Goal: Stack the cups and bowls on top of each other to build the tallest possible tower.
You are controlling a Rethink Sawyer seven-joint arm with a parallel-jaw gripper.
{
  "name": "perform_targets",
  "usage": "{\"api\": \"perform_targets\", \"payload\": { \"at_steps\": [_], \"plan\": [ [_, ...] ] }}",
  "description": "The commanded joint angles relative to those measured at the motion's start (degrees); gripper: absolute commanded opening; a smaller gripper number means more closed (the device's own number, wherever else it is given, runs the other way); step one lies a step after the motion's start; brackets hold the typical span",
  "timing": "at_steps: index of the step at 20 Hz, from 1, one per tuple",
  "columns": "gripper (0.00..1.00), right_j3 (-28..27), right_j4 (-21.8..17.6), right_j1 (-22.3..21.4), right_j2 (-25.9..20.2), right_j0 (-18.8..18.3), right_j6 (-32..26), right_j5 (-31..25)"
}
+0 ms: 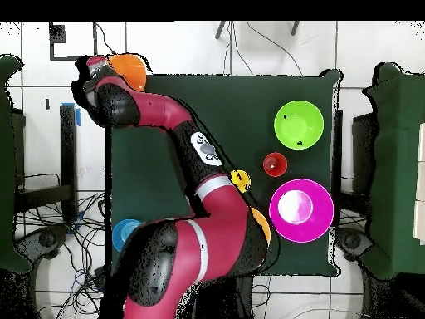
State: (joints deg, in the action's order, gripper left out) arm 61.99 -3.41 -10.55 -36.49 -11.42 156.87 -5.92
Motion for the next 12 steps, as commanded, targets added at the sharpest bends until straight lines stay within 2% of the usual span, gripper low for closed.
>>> {"api": "perform_targets", "payload": {
  "at_steps": [1, 4, 9, 12],
  "plan": [
    [0.00, 9.6, -9.0, 6.5, -6.8, -1.8, -9.8, -0.3],
    [0.00, 9.5, -9.6, 5.4, -5.1, -0.2, -7.1, -0.1],
    [0.00, 7.4, -8.6, 2.7, 2.2, 5.6, -2.3, -0.6],
    [0.00, 6.8, -8.2, 2.7, 3.0, 7.0, -2.1, -0.9]
  ]
}}
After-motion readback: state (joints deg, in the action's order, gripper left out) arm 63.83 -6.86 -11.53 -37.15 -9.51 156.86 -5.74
